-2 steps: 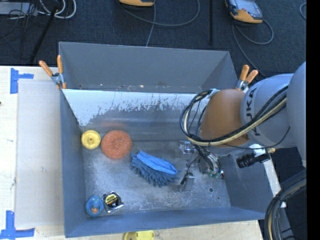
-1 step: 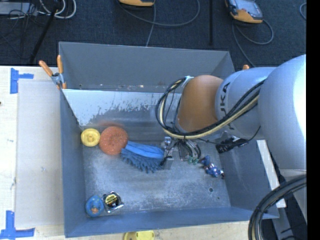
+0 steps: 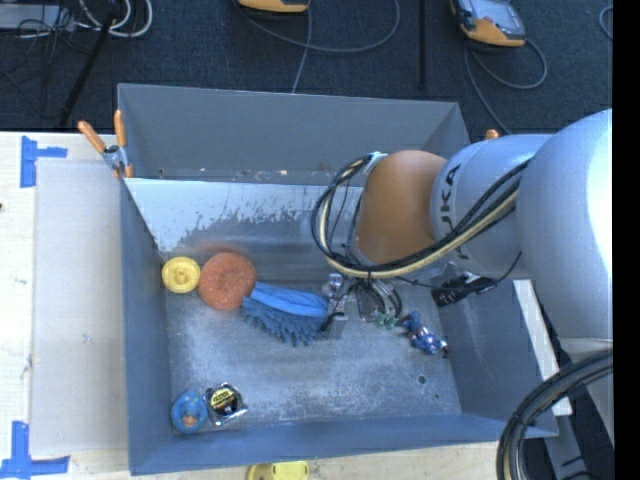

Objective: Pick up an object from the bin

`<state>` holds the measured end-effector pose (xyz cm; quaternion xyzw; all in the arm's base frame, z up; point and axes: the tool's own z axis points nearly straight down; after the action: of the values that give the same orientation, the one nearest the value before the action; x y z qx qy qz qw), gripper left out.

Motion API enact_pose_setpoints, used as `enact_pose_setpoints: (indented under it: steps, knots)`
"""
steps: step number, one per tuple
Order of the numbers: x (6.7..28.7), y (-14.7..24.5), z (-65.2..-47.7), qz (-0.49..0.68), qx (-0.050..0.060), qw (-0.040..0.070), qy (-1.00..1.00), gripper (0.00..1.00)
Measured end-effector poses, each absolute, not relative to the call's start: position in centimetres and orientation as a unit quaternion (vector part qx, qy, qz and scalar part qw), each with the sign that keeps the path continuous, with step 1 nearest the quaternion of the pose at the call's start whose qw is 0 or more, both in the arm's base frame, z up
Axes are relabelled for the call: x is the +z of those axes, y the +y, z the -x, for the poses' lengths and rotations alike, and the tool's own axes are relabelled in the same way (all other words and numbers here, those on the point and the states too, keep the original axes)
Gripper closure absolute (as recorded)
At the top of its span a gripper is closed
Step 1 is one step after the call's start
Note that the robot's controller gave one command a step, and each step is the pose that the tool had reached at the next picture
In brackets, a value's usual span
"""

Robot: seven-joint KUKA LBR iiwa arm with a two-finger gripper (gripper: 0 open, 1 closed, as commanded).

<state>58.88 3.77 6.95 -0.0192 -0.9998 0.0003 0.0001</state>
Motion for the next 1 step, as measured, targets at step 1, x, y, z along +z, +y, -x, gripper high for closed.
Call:
enact_pose_setpoints:
  steps: [1]
  knots:
    - [20.7,4.02,-60.1,-0.003,0.0,-0.002,-1.0,1.0]
